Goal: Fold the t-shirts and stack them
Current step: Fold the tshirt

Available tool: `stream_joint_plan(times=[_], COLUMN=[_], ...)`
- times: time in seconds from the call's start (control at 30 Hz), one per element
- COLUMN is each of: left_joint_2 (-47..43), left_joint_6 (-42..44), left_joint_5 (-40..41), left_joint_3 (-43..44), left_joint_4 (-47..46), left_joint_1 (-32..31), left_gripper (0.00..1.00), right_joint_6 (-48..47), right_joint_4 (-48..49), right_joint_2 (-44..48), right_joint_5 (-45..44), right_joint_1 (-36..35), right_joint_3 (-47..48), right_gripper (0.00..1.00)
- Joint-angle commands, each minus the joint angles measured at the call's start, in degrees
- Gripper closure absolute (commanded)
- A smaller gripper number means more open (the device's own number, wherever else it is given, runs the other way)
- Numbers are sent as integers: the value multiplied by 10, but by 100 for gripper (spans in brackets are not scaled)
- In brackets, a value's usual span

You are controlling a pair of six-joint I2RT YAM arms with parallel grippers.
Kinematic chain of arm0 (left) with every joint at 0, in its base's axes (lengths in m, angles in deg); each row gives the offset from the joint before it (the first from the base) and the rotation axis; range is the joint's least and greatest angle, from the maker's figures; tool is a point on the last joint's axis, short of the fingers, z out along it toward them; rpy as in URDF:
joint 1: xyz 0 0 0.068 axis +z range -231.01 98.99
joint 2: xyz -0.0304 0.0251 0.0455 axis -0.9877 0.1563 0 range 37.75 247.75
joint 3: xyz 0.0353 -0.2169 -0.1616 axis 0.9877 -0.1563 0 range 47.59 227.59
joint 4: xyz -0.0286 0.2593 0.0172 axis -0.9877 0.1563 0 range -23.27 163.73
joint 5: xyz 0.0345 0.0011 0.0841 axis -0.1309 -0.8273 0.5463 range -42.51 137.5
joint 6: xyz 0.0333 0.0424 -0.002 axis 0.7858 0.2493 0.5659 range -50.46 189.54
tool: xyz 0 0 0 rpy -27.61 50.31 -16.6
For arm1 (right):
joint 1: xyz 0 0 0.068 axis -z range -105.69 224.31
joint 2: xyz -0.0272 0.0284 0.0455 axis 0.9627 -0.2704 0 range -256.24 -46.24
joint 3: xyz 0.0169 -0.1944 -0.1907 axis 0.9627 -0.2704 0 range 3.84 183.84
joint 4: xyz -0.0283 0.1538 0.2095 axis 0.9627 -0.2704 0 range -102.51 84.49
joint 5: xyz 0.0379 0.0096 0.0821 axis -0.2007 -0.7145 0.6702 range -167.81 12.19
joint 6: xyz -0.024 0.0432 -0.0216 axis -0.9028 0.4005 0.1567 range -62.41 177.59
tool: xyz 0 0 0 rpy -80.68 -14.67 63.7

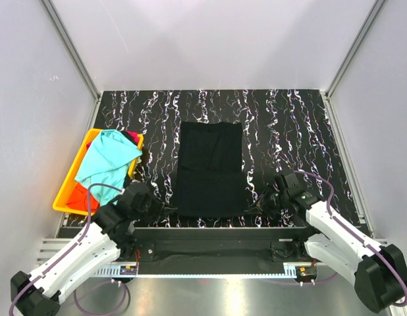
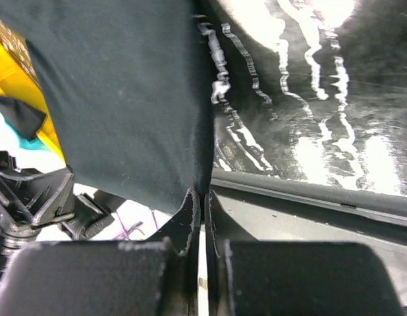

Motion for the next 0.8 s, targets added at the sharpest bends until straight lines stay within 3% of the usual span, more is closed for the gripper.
stream_joint_plan(times=[0.0, 0.2, 0.43, 0.77], left_joint_2=[-10, 89, 192, 420], left_joint_6=[3, 23, 64, 256], left_joint_5=[8, 56, 113, 32], left_joint_3=[49, 113, 215, 378], left_joint_4=[53, 6, -4, -76], left_joint_1=[-4, -7, -2, 147], left_gripper=[100, 100, 100, 100], right_joint_6=[-57, -162, -199, -255], right_joint_4=[-25, -24, -41, -39], right_joint_2=[-15, -124, -227, -428], right_joint_5=[20, 27, 61, 127], right_joint_1=[-5, -4, 12, 94], right_joint_3=[55, 148, 295, 458], right_gripper=[100, 100, 100, 100])
